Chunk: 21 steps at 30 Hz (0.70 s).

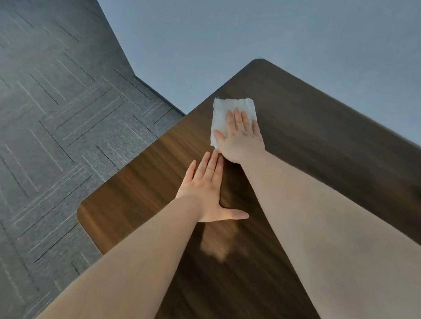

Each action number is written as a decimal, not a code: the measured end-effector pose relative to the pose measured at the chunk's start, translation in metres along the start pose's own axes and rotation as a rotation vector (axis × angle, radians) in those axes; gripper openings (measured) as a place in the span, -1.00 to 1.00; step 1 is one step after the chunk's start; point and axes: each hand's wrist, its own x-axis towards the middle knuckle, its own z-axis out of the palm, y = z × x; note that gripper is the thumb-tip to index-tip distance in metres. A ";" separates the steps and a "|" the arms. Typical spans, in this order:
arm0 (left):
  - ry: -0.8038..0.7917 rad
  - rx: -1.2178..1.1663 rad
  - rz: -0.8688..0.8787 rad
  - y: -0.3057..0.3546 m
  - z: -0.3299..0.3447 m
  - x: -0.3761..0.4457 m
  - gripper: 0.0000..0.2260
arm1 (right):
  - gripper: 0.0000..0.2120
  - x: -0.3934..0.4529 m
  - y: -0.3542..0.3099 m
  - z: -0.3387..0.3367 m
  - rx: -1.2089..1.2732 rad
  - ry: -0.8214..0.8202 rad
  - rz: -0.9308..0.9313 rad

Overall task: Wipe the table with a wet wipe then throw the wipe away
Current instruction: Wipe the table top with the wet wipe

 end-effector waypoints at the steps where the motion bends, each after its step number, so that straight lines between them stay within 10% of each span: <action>1: 0.000 0.004 -0.001 0.001 -0.001 0.000 0.14 | -0.38 -0.007 0.008 0.001 0.014 -0.004 0.027; 9: 0.037 0.192 0.029 0.023 -0.005 -0.011 0.06 | -0.39 -0.119 0.113 0.007 0.132 0.004 0.344; 21: 0.007 0.221 0.579 0.276 0.028 -0.028 -0.13 | -0.36 -0.358 0.330 0.035 0.213 0.042 0.911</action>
